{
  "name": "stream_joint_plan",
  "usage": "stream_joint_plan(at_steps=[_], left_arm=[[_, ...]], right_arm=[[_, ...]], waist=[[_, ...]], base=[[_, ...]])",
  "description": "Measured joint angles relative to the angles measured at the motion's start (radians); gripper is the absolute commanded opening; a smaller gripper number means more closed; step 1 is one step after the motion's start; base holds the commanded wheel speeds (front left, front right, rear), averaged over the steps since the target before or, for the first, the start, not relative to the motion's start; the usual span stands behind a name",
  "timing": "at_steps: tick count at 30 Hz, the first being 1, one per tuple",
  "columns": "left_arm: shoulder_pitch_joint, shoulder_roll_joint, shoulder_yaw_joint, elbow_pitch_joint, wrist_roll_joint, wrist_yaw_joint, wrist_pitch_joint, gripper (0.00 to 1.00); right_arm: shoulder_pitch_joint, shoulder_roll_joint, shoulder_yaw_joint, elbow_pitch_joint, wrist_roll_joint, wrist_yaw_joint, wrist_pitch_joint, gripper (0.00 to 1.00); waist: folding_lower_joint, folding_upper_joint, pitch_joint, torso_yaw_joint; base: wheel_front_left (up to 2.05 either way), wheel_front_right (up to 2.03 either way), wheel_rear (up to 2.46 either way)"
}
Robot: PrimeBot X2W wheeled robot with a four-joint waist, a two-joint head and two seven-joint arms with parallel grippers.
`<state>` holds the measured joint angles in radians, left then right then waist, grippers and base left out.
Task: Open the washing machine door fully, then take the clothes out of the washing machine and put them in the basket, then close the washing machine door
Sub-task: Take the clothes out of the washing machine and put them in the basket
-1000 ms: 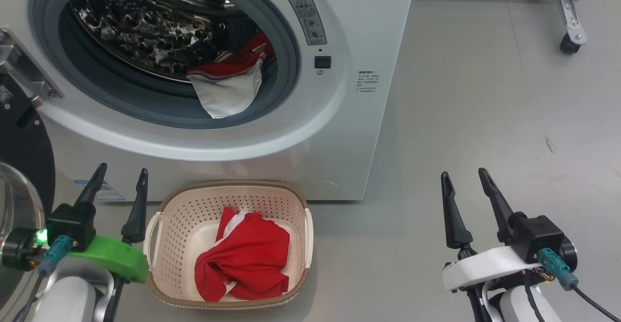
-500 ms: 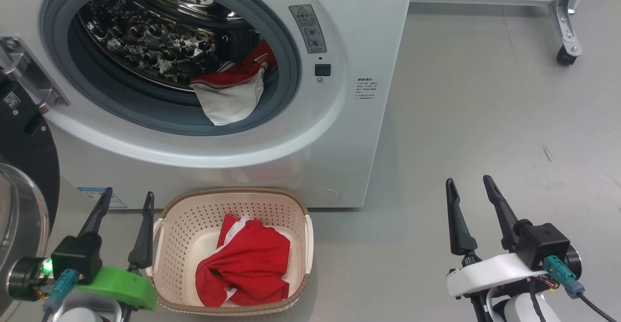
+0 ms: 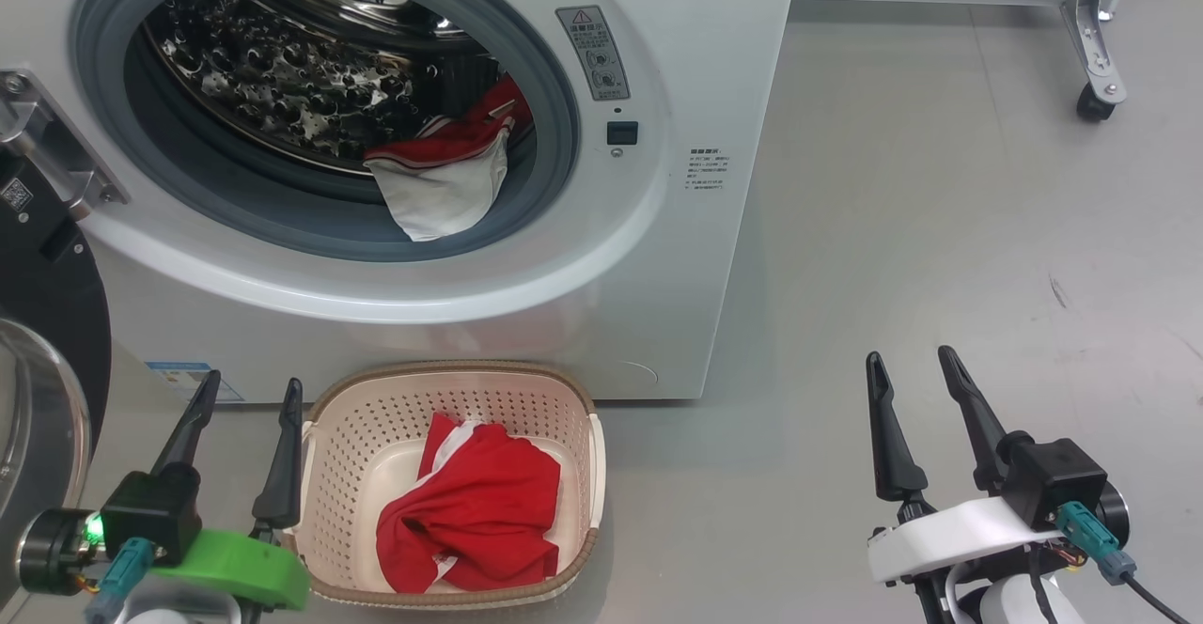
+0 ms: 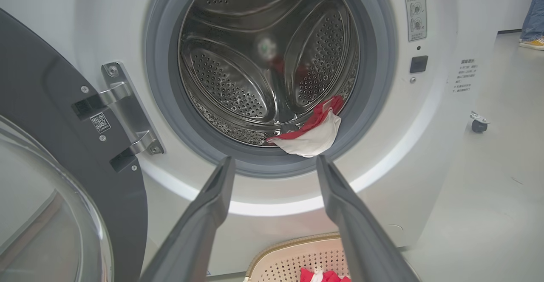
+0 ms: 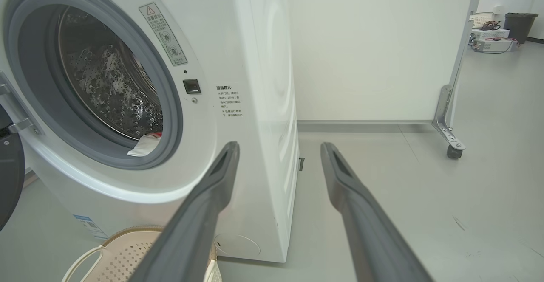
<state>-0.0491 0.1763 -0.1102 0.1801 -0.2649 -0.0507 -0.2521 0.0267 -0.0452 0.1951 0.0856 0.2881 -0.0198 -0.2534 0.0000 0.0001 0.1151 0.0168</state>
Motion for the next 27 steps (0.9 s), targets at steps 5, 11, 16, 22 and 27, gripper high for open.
stream_joint_plan(at_steps=[5, 11, 16, 22, 27], left_arm=[[0.005, -0.003, 0.009, -0.01, 0.01, -0.008, 0.0, 1.0], [0.01, -0.006, 0.017, -0.019, 0.015, -0.016, 0.0, 1.0], [0.014, -0.01, 0.024, -0.025, 0.022, -0.018, 0.0, 1.0], [0.019, -0.019, 0.032, -0.028, 0.038, -0.026, 0.0, 1.0], [0.021, -0.022, 0.039, -0.029, 0.039, -0.029, 0.0, 1.0]], right_arm=[[0.002, 0.0, -0.001, 0.0, 0.0, 0.001, 0.0, 1.0], [0.002, 0.0, -0.002, 0.0, 0.0, 0.001, 0.0, 1.0], [0.002, 0.0, -0.002, 0.0, 0.0, 0.001, 0.0, 1.0], [0.002, 0.0, -0.003, 0.0, 0.0, 0.009, 0.0, 1.0], [0.002, 0.0, -0.003, 0.0, 0.0, 0.009, 0.0, 1.0]], waist=[[0.0, 0.0, 0.002, -0.001], [0.0, 0.0, 0.003, -0.003], [0.0, 0.0, 0.004, -0.004], [0.0, 0.0, 0.007, -0.004], [0.0, 0.0, 0.009, -0.005]], base=[[0.0, 0.0, 0.0], [0.0, 0.0, 0.0], [0.0, 0.0, 0.0], [0.0, 0.0, 0.0], [0.0, 0.0, 0.0]])
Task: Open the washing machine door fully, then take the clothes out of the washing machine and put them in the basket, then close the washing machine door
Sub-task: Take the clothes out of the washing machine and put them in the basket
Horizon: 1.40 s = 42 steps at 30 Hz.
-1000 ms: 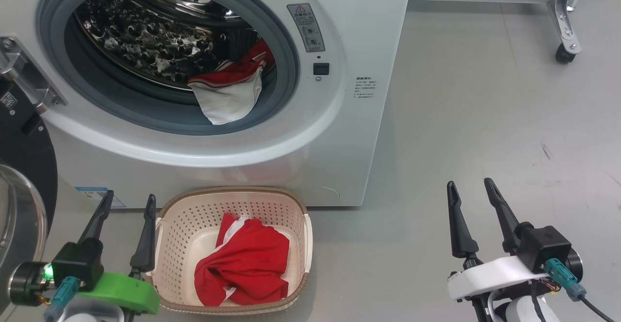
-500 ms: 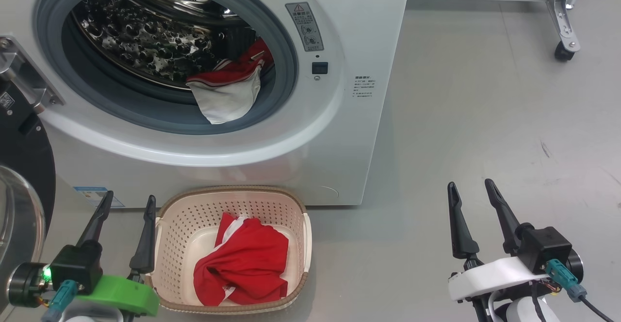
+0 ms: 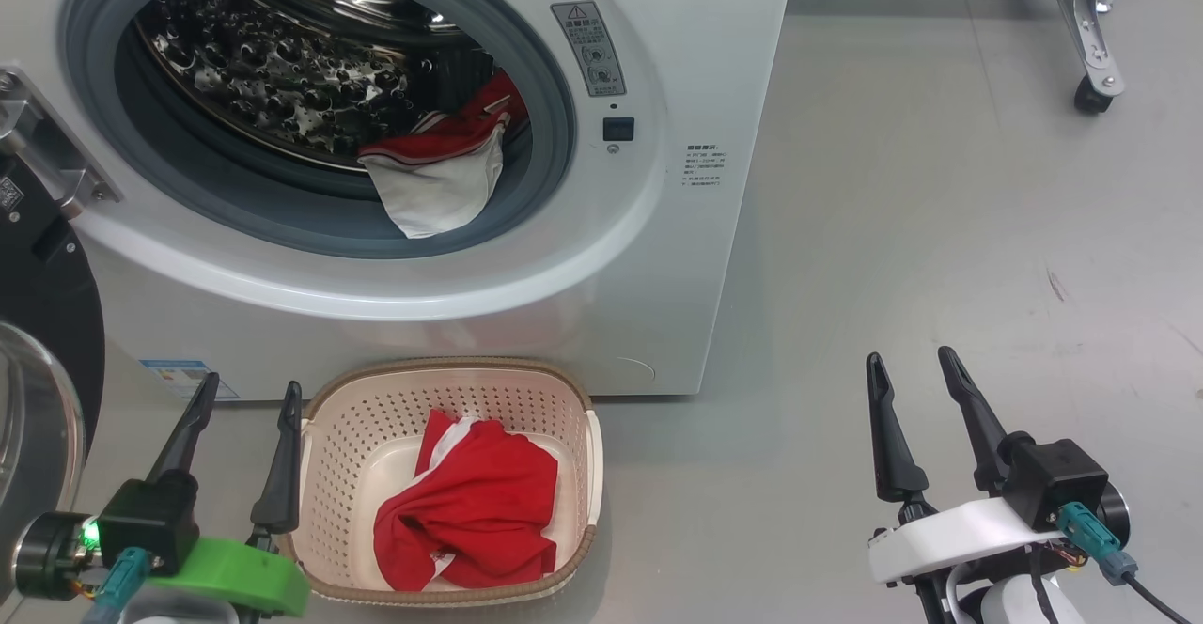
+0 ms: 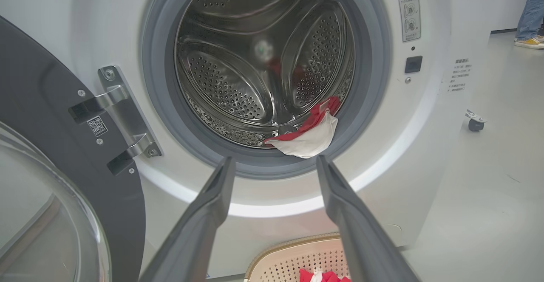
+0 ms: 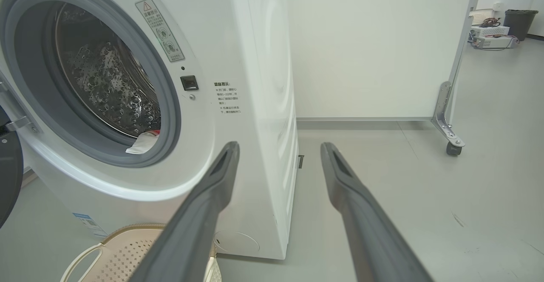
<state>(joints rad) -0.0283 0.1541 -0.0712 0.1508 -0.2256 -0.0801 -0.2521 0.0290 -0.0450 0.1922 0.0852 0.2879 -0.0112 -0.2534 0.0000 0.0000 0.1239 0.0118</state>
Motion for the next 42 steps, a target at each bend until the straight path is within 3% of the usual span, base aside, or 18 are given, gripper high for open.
stream_joint_plan(at_steps=[14, 26, 42], left_arm=[[0.009, -0.01, 0.013, -0.009, 0.015, -0.013, 0.0, 1.0], [-0.001, -0.004, 0.039, -0.037, 0.016, -0.022, 0.0, 1.0], [-0.196, 0.056, 0.008, 0.016, -0.014, -0.04, 0.036, 1.0]], right_arm=[[0.0, 0.0, 0.001, -0.007, 0.0, 0.0, 0.0, 1.0], [-0.009, 0.0, 0.035, -0.029, 0.0, -0.002, 0.0, 1.0], [-0.077, -0.001, 0.118, -0.056, 0.0, -0.028, 0.0, 1.0]], waist=[[0.0, 0.0, 0.007, -0.005], [0.0, 0.0, 0.081, -0.017], [0.0, 0.0, 0.211, -0.072]], base=[[0.0, 0.0, 0.0], [0.0, 0.0, 0.0], [0.0, 0.0, 0.0]])
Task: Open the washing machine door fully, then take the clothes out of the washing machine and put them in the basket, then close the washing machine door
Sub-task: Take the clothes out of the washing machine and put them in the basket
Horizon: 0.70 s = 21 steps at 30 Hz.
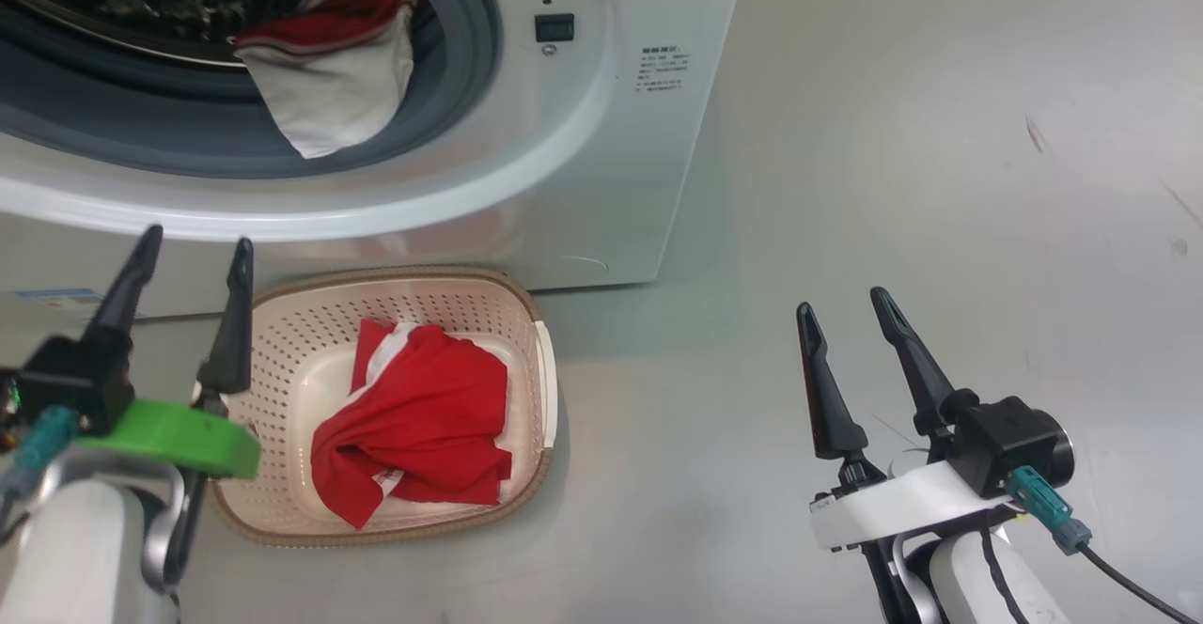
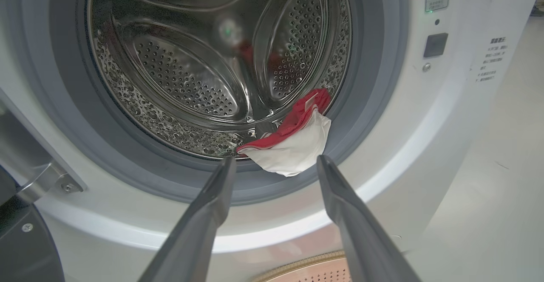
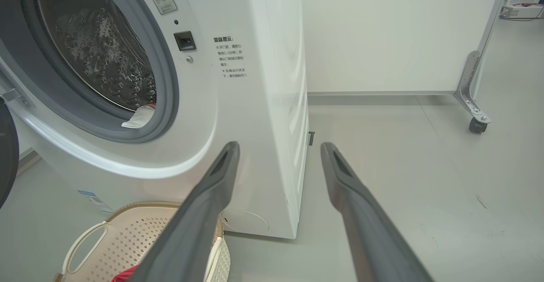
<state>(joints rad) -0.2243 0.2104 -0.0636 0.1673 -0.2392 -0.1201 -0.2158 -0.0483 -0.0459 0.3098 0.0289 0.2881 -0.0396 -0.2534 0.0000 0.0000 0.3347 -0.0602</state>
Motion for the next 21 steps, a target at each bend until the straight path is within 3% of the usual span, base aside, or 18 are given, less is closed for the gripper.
stream_joint_plan(at_steps=[12, 21], left_arm=[[-0.26, 0.088, -0.014, 0.047, -0.053, -0.001, 0.181, 1.0], [-0.436, 0.168, -0.113, 0.114, -0.087, -0.004, 0.355, 1.0]], right_arm=[[-0.069, -0.001, 0.063, -0.035, 0.02, -0.035, 0.0, 1.0], [-0.117, -0.002, 0.098, -0.051, 0.041, -0.053, 0.0, 1.0]], waist=[[0.0, 0.0, 0.121, -0.069], [0.0, 0.0, 0.207, -0.139]], base=[[0.0, 0.0, 0.0], [0.0, 0.0, 0.0]])
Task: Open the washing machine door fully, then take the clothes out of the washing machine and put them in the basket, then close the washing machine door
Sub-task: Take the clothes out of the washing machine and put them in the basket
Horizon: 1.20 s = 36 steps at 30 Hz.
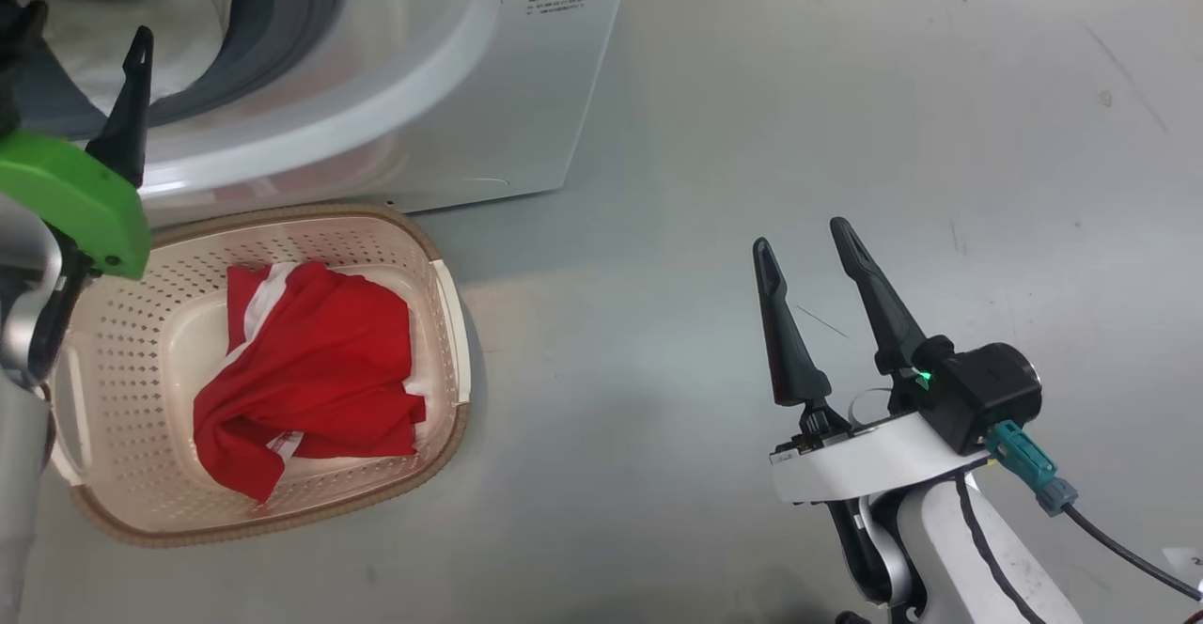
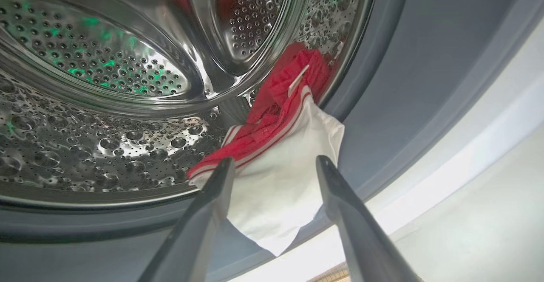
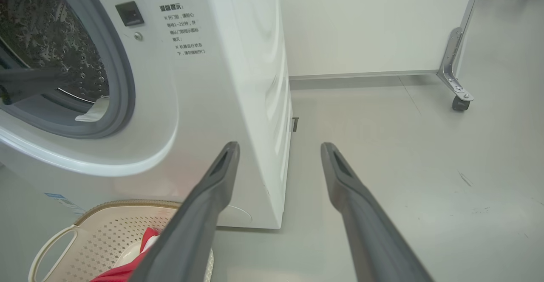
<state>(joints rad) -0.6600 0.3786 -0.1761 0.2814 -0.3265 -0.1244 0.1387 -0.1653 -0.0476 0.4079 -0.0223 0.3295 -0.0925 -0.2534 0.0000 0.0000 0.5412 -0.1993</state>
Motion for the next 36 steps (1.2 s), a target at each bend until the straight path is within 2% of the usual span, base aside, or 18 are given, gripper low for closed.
stream_joint_plan(at_steps=[4, 12, 20, 36], left_arm=[[-0.055, 0.036, -0.038, 0.027, -0.015, 0.0, 0.058, 1.0], [-0.146, 0.108, -0.052, 0.113, -0.058, -0.001, 0.177, 1.0], [-0.207, 0.118, -0.094, 0.176, -0.142, -0.002, 0.288, 1.0], [-0.292, 0.169, -0.156, 0.251, -0.159, -0.002, 0.39, 1.0]], right_arm=[[-0.016, 0.0, 0.017, -0.004, 0.012, -0.007, 0.0, 1.0], [-0.021, 0.0, 0.034, -0.006, 0.028, -0.016, 0.0, 1.0], [-0.024, 0.0, 0.037, -0.009, 0.031, -0.024, 0.0, 1.0], [-0.032, 0.0, 0.048, -0.014, 0.031, -0.026, 0.0, 1.0]], waist=[[0.0, 0.0, 0.024, -0.028], [0.0, 0.0001, 0.054, -0.077], [0.0, 0.0, 0.071, -0.104], [0.0, 0.0, 0.092, -0.115]], base=[[0.0, 0.0, 0.0], [0.0, 0.0, 0.0], [0.0, 0.0, 0.0], [0.0, 0.0, 0.0]])
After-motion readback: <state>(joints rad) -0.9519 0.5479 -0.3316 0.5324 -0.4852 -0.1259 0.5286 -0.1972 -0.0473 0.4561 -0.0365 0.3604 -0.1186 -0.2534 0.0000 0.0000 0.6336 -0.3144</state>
